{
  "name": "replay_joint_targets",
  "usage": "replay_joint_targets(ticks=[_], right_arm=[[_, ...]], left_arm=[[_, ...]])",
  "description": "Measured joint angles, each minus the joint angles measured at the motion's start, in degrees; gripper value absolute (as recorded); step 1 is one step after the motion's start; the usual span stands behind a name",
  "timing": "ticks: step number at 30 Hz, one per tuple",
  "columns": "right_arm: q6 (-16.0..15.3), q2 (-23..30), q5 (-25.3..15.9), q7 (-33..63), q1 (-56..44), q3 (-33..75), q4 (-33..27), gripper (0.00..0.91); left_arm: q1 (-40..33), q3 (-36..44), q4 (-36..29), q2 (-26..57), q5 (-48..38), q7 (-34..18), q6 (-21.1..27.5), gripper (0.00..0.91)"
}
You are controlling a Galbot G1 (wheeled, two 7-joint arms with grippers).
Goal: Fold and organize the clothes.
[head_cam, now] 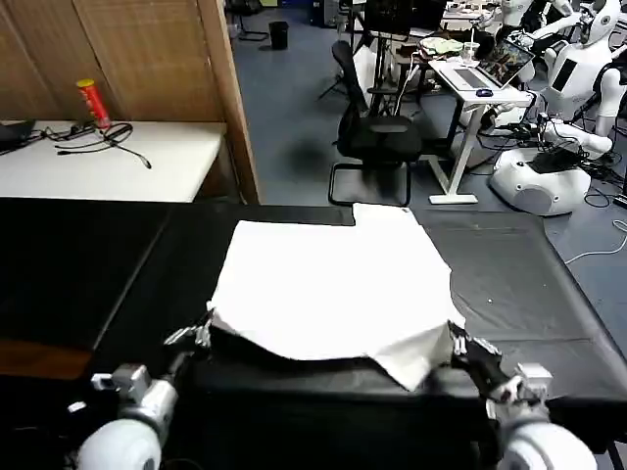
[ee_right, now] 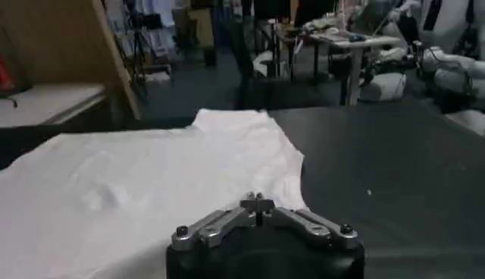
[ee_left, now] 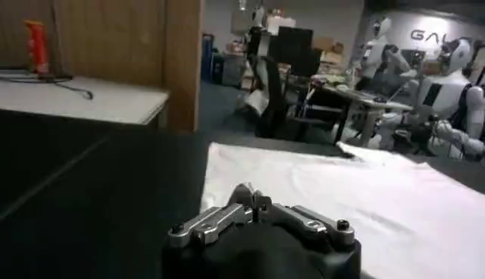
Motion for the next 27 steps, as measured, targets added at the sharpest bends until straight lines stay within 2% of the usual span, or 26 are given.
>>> replay_joint_targets(ticks=[11,16,17,18,22,27], right_arm=[[1.1,0.7,-2.3,-0.6,7.6,-4.0,-9.9,0.000],[2.0,1.3,-2.4,-0.8,8.8,-4.1,-12.5,0.010],[2.4,1.3,-2.2,-1.1,8.9,-4.1,-12.7,0.224],[2.5,1.3,-1.5,-1.7,8.9,-4.1,-12.9,0.878],[0.8,0.7,0.3,-4.2,8.2,-3.8,-12.5,0.878],[-3.6,-0.8,1.2,-4.5,5.7,-2.5,-8.8,0.878]], left_arm=[[-6.9,2.5,6.7,0.9,2.7,-0.1,-0.7,0.000],[-9.5,2.7,10.0,0.9,4.0,-0.3,-1.0,0.000],[-9.9,2.7,10.6,0.9,4.1,-0.3,-1.0,0.878],[-10.3,2.7,11.3,0.9,4.2,-0.3,-1.1,0.878],[-11.7,3.1,13.2,0.9,4.2,-0.3,-1.1,0.878],[-12.7,3.3,14.2,0.7,4.0,-0.4,-0.1,0.878]])
